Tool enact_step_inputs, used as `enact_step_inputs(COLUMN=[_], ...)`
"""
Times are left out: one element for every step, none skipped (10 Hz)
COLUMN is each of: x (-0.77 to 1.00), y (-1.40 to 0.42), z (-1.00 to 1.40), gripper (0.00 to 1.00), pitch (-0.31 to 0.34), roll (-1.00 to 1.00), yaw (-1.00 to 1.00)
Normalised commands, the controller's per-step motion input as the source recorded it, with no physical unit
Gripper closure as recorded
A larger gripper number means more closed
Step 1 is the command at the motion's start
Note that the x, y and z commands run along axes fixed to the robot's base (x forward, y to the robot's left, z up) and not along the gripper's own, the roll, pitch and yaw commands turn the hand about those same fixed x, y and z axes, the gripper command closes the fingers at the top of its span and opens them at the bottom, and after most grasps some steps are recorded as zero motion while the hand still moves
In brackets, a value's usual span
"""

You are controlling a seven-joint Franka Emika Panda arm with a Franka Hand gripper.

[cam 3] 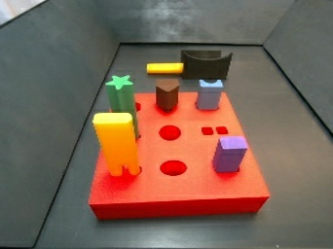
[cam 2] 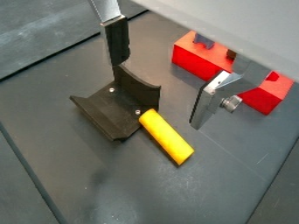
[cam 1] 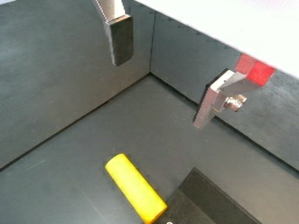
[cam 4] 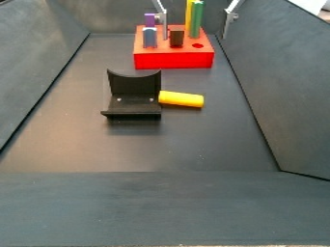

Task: Pick up the oval object. Move up. Place the oval object on the fixture. Regrasp the oval object. Move to above the board. Insert the oval object.
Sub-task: Pick up the oval object.

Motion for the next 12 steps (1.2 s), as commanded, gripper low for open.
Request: enact_step_inputs(x=[-0.10, 0.00, 0.00, 0.00, 0.00, 0.00, 0.00, 0.00, 0.01, 0.05, 0.00, 0.00], y=[0.00, -0.02, -0.01, -0.01, 0.00, 0.00, 0.00, 0.00, 0.00, 0.00, -0.03, -0.07], z=[-0.13, -0.17, -0.20, -0.21, -0.28, -0.31, -0.31, -0.29, -0.24, -0.18, -0.08, -0.10], gripper=[0.00, 0.00, 0.00, 0.00, 0.00, 0.00, 0.00, 0.00, 0.00, 0.00, 0.00, 0.00], pitch=[0.000, 0.000, -0.034, -0.034, 0.000, 0.000, 0.000, 0.000, -0.007, -0.047, -0.163, -0.183], roll=[-0.01, -0.06, -0.05, -0.05, -0.02, 0.00, 0.00, -0.02, -0.05, -0.12, -0.22, -0.22], yaw=[-0.32, -1.00, -1.00, -1.00, -1.00, -1.00, -1.00, -1.00, -1.00, -0.95, -0.86, -0.86])
